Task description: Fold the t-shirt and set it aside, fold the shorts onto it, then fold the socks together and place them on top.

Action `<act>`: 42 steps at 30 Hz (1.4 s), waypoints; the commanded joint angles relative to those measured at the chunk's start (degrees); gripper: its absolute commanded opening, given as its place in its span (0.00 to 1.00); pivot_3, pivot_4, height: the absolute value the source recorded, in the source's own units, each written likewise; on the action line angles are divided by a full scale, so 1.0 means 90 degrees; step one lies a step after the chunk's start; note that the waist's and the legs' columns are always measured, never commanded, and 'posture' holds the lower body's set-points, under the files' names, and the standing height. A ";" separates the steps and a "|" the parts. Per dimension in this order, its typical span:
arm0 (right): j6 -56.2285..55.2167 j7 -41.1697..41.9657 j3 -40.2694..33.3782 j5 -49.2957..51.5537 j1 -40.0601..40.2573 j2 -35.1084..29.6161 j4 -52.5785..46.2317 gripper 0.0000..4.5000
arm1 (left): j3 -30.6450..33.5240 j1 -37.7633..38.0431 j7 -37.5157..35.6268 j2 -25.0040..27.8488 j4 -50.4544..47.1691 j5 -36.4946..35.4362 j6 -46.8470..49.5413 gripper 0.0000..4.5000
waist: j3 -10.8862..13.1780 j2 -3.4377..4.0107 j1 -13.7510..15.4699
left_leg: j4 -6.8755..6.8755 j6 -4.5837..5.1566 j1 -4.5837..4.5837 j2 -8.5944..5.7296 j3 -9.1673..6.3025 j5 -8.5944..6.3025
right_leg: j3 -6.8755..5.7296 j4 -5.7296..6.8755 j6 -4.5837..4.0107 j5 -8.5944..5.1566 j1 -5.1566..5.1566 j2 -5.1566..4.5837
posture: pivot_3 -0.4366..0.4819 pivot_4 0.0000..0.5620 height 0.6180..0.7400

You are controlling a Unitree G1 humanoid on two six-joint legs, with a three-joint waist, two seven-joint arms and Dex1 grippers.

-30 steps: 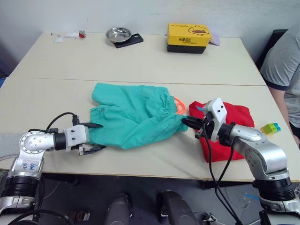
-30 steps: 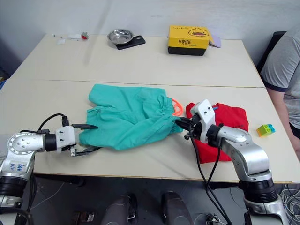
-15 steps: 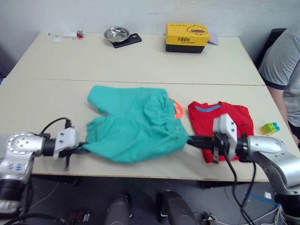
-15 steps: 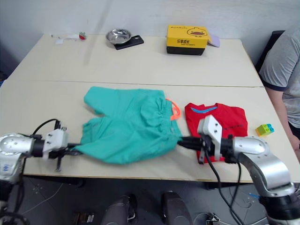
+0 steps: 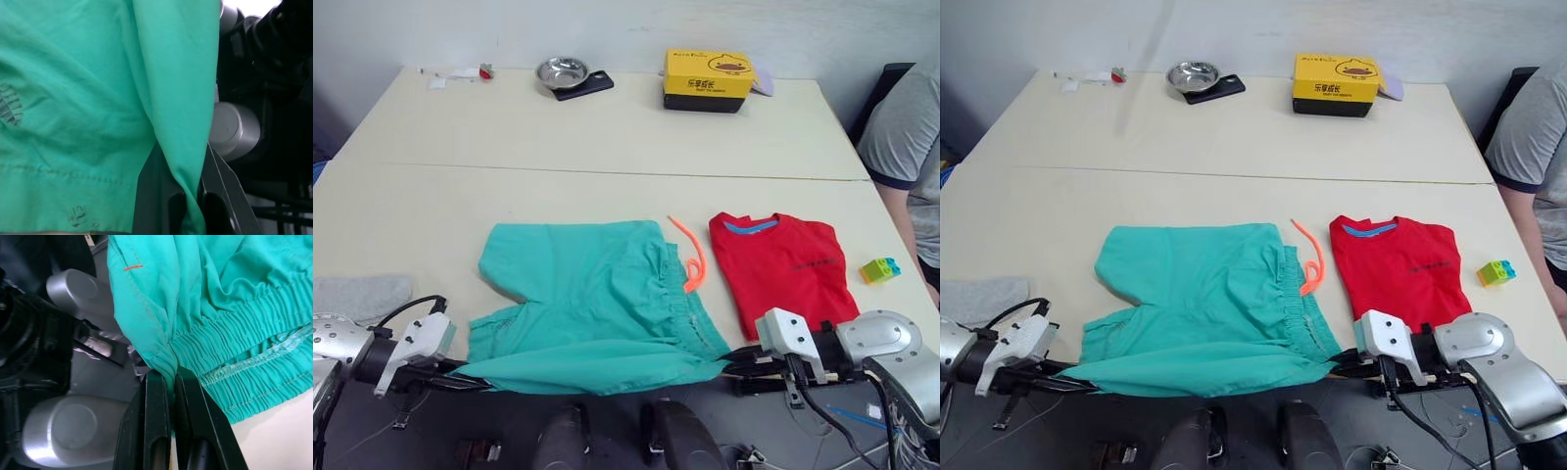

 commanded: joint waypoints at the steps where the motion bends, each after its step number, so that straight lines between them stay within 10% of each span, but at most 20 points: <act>1: 0.0264 0.0185 -0.0260 0.0586 -0.0025 -0.0062 -0.0251 0.00 | 0.0267 -0.0327 0.0143 0.0153 -0.0142 -0.0385 0.0733 0.01 | 0.0001 0.0002 0.0004 | -0.0001 0.0000 0.0000 0.0000 -0.0001 0.0000 | 0.0000 0.0001 0.0000 0.0000 -0.0001 0.0000 | 0.48 0.27 1.00; 7: 0.1017 -0.0511 -0.0510 0.1160 -0.3119 0.0461 0.1129 0.00 | -0.0436 -0.4064 0.1453 -0.0576 0.2050 0.0481 0.0623 0.01 | 0.0023 0.0011 0.0004 | 0.0004 0.0009 0.0003 -0.0001 -0.0003 0.0033 | -0.0002 0.0002 -0.0011 0.0043 -0.0002 0.0010 | 0.48 0.27 1.00; 14: -0.2263 -0.3040 -0.0229 -0.1523 -0.8264 0.1632 0.5446 0.00 | -0.0849 -0.9586 0.4634 -0.1611 0.6330 0.2434 -0.2272 0.01 | 0.0038 -0.0010 0.0000 | 0.0028 -0.0020 -0.0110 -0.0013 0.0035 0.0110 | 0.0028 0.0035 0.0017 0.0099 -0.0137 0.0021 | 0.48 0.27 1.00; 21: -0.5358 -0.4558 -0.0315 -0.2605 -1.0041 0.1647 0.8129 0.00 | -0.0926 -1.1844 0.5595 -0.1552 0.7853 0.3101 -0.4481 0.01 | 0.0039 -0.0016 -0.0011 | 0.0074 -0.0020 -0.0256 0.0010 0.0166 0.0024 | -0.0062 0.0119 0.0030 0.0088 -0.0356 -0.0026 | 0.48 0.27 1.00; 28: -0.5225 -0.3211 -0.0360 -0.1680 -0.7699 0.1771 0.6821 0.00 | -0.0537 -0.9066 0.4094 -0.1360 0.6865 0.2381 -0.5127 0.01 | 0.0038 -0.0013 -0.0068 | 0.0101 0.0010 -0.0192 0.0026 0.0316 -0.0009 | -0.0179 0.0092 0.0032 0.0084 -0.0337 -0.0096 | 0.48 0.27 1.00; 36: -0.3047 -0.2285 0.0082 -0.1058 -0.2644 0.1254 0.2431 0.00 | 0.0061 -0.2044 0.3346 -0.1351 0.0622 0.0980 -0.3079 0.01 | 0.0085 -0.0006 -0.0189 | 0.0186 -0.0003 -0.0106 0.0060 0.0286 -0.0016 | -0.0145 0.0179 -0.0003 0.0083 -0.0264 -0.0083 | 0.48 0.27 1.00; 42: -0.2612 -0.2170 -0.0400 -0.1016 -0.1657 0.0802 0.1968 0.00 | 0.0465 0.0205 0.2599 -0.0810 -0.1492 -0.0073 -0.1214 0.01 | 0.0093 -0.0022 -0.0135 | 0.0166 -0.0008 0.0019 0.0057 0.0269 -0.0042 | -0.0162 0.0141 -0.0051 0.0094 -0.0145 -0.0077 | 0.48 0.27 1.00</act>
